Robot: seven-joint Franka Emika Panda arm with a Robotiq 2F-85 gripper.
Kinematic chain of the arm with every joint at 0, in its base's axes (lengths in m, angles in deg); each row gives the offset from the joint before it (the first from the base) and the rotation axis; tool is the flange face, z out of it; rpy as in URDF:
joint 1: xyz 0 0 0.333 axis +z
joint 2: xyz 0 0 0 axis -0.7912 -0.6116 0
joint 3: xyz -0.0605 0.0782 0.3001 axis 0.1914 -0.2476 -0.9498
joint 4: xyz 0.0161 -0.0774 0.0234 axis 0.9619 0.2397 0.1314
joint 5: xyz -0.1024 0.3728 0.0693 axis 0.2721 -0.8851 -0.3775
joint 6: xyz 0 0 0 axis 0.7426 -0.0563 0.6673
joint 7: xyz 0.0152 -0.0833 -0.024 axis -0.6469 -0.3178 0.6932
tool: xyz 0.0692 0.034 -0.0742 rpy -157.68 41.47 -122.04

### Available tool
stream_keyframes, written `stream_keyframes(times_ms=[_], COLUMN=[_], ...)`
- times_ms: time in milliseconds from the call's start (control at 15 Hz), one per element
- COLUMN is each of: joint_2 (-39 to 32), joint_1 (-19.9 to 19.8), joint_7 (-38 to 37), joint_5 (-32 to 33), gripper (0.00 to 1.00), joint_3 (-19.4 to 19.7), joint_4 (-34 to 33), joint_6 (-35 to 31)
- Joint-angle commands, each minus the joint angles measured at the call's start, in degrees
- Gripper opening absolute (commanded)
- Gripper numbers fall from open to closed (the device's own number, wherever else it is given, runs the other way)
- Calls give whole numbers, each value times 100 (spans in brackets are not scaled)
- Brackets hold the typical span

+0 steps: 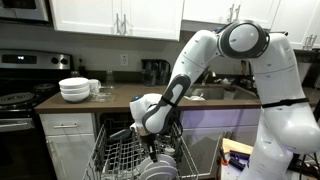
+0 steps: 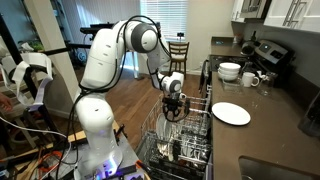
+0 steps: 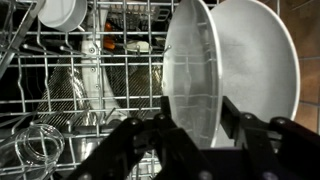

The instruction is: Take a plate from the dishwasher and stack it on the counter

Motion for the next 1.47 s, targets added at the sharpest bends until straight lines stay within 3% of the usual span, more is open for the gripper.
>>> stream_keyframes(times_ms=[0,133,267,400,467,600,667,800,867,933,1000,1067,1133,1200,1400], joint_2=[2,10,22,31,34,46,50,75,99,121,158,182,224,241,330], joint_1=[-138,-134,-120,-114,-107,-93,-90,-81,-68,-59,-47,-42,-40,-35,-21], joint_7=[333,376,358,357,349,326,321,323,309,293,271,268,283,277,280], joint_5=[-246,-290,-291,-281,-272,-261,-256,-242,-218,-206,-193,-188,-183,-179,-172], gripper=[20,9,48,54,38,30,47,25,26,16,46,47,10,12,1], joint_3=[-104,-112,-101,-99,-97,-92,-90,-91,-82,-76,-70,-66,-69,-67,-71], joint_4=[-79,-87,-93,-89,-89,-92,-92,-92,-84,-81,-73,-73,-65,-64,-42], joint_6=[178,221,248,246,253,274,278,294,316,340,369,405,461,491,579])
